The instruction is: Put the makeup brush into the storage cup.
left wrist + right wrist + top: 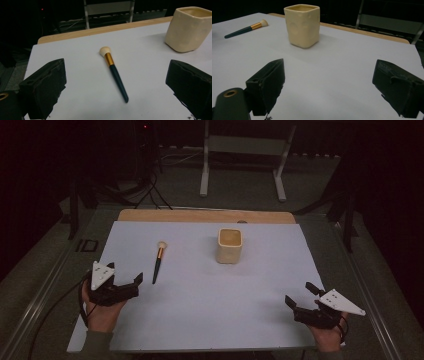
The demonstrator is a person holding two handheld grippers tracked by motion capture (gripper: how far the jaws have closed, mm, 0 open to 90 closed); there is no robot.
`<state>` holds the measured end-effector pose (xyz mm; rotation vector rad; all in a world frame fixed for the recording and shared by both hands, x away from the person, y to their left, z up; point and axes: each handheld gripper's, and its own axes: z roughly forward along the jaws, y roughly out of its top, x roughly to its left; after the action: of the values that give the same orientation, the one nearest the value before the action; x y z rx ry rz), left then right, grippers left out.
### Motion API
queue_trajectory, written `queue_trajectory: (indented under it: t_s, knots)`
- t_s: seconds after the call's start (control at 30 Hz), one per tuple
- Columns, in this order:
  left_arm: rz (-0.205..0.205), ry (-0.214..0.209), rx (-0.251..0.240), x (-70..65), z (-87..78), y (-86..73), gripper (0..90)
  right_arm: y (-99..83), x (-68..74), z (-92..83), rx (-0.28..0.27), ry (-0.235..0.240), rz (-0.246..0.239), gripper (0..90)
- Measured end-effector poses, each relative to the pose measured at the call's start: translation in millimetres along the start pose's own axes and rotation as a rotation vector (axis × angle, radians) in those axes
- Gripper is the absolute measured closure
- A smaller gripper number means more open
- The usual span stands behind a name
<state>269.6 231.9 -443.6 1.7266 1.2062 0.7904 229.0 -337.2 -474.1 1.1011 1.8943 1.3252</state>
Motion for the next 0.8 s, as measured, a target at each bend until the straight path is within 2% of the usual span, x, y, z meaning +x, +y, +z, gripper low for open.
queue_trajectory:
  t_s: [0.13,0.43,0.8]
  knots:
    - [0.022,0.007,0.014,-8.2,10.9,6.4,4.4,0.1,0.4,0.6,0.001,0.004,-0.005,10.9]
    - [0.018,-0.006,0.014,-18.4,29.0,15.7,4.9,0.4,1.0,0.5,0.003,0.004,-0.01,10.9]
    - [0.045,0.003,0.032,-29.3,51.9,25.1,5.2,0.8,1.8,0.4,0.001,0.005,-0.014,10.9]
